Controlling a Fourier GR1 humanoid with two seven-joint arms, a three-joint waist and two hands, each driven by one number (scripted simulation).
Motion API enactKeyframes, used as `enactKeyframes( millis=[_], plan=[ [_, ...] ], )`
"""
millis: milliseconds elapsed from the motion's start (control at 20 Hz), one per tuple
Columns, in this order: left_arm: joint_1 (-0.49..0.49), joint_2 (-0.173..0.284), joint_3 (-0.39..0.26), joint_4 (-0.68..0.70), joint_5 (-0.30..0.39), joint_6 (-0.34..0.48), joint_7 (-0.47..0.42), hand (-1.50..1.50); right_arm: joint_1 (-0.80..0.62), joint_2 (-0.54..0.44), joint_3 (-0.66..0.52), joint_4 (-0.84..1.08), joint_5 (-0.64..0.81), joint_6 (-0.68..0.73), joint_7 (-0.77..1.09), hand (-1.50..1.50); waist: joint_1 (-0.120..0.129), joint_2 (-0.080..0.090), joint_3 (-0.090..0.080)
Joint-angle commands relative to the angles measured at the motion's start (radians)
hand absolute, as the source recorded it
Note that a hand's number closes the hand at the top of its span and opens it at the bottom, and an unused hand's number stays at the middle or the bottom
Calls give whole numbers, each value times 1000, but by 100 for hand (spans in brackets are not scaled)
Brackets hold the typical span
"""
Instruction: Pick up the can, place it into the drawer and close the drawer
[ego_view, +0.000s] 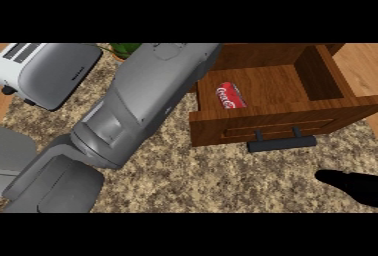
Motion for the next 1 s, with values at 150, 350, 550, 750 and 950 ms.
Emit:
enactKeyframes(
  millis=[150,350,550,750,950],
  plan=[
    [14,0,0,-19,66,9,-38,-150,-119,-89,86,194,241,0,-84,-150,32,2,0],
    [-11,0,1,21,57,12,-62,-150,-106,-73,189,223,385,-40,-132,-150,37,-4,0],
    [-49,0,-8,26,48,20,-27,-150,-211,-58,249,403,508,-93,-144,-150,69,-11,-1],
    [-16,0,-8,41,30,-15,-56,-150,-239,-33,331,505,638,-139,-149,-150,84,-15,-2],
    [-46,43,34,42,45,-62,-31,-150,-296,-7,345,716,728,-243,-226,-150,97,-13,-1]
  ],
)
